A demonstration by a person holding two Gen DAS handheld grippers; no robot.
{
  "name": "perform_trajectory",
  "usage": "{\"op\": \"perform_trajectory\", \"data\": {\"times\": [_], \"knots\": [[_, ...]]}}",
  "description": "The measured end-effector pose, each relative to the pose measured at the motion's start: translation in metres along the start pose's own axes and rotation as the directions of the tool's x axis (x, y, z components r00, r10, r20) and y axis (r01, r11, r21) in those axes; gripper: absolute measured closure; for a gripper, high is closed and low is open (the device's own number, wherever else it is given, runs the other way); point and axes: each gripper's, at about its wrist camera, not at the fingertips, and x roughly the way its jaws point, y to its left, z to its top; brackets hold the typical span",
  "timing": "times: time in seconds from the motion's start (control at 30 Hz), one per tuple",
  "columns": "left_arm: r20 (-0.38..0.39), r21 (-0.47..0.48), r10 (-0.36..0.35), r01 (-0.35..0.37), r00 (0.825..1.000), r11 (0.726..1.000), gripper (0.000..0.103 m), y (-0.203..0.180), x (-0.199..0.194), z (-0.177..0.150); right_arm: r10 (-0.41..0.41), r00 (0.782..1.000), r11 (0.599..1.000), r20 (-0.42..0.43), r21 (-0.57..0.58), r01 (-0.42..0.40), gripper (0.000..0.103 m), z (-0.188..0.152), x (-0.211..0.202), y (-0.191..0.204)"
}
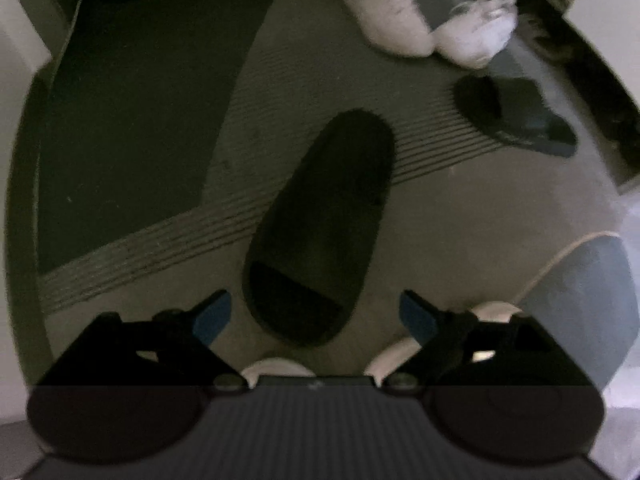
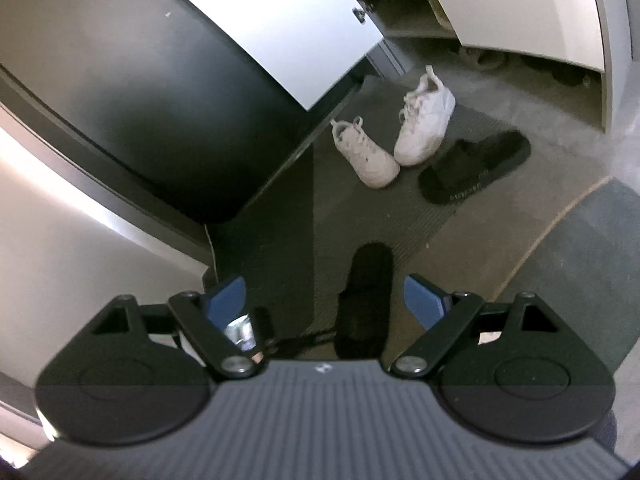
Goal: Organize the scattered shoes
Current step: 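Lift the black slide with the left tool, lower it onto the floor and open, then grasp the black slide with the right tool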
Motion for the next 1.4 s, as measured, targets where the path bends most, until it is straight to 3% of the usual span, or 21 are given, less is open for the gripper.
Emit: {"op": "perform_trajectory", "data": {"times": [0.13, 0.23, 0.57, 0.9, 0.97, 1.03, 1.1, 1.2, 1.4], "knots": [[0.088, 0.040, 0.007, -0.010, 0.996, 0.999, 0.008, -0.009, -0.061, 0.007, -0.043, 0.999, 0.993, 0.022, -0.113, 0.045, 0.014, 0.005, 0.007, 0.008], [0.130, 0.012, 0.016, -0.017, 0.991, 1.000, 0.008, -0.008, -0.098, 0.010, -0.054, 0.999, 0.985, 0.005, -0.165, 0.054, 0.014, -0.002, 0.011, 0.013], [0.283, -0.002, 0.107, -0.111, 0.953, 0.994, 0.002, -0.010, -0.215, 0.001, -0.083, 0.996, 0.947, -0.041, -0.315, 0.066, 0.014, -0.023, 0.021, 0.030], [0.263, -0.043, 0.057, -0.048, 0.963, 0.998, 0.001, -0.010, -0.260, -0.019, -0.084, 0.993, 0.917, -0.082, -0.396, 0.044, 0.014, -0.045, 0.022, 0.038], [0.265, -0.047, 0.057, -0.047, 0.963, 0.998, 0.001, -0.009, -0.264, -0.025, -0.084, 0.992, 0.893, -0.098, -0.449, 0.032, 0.014, -0.047, 0.024, 0.047], [0.263, -0.059, 0.057, -0.043, 0.963, 0.997, 0.001, -0.007, -0.269, -0.032, -0.109, 0.987, 0.847, -0.116, -0.531, 0.031, 0.014, -0.051, 0.032, 0.051], [0.260, -0.077, 0.044, -0.025, 0.964, 0.997, 0.000, -0.004, -0.273, -0.038, -0.157, 0.981, 0.770, -0.117, -0.636, 0.048, 0.014, -0.058, 0.043, 0.056], [0.271, -0.102, 0.053, -0.026, 0.961, 0.994, 0.000, 0.000, -0.283, -0.048, -0.186, 0.980, 0.558, -0.072, -0.828, 0.045, 0.014, -0.076, 0.064, 0.066], [0.327, -0.075, 0.089, -0.068, 0.941, 0.995, 0.000, -0.008, -0.298, -0.071, -0.174, 0.950, 0.237, -0.258, -0.948, -0.214, 0.014, -0.116, 0.119, 0.069]]}}
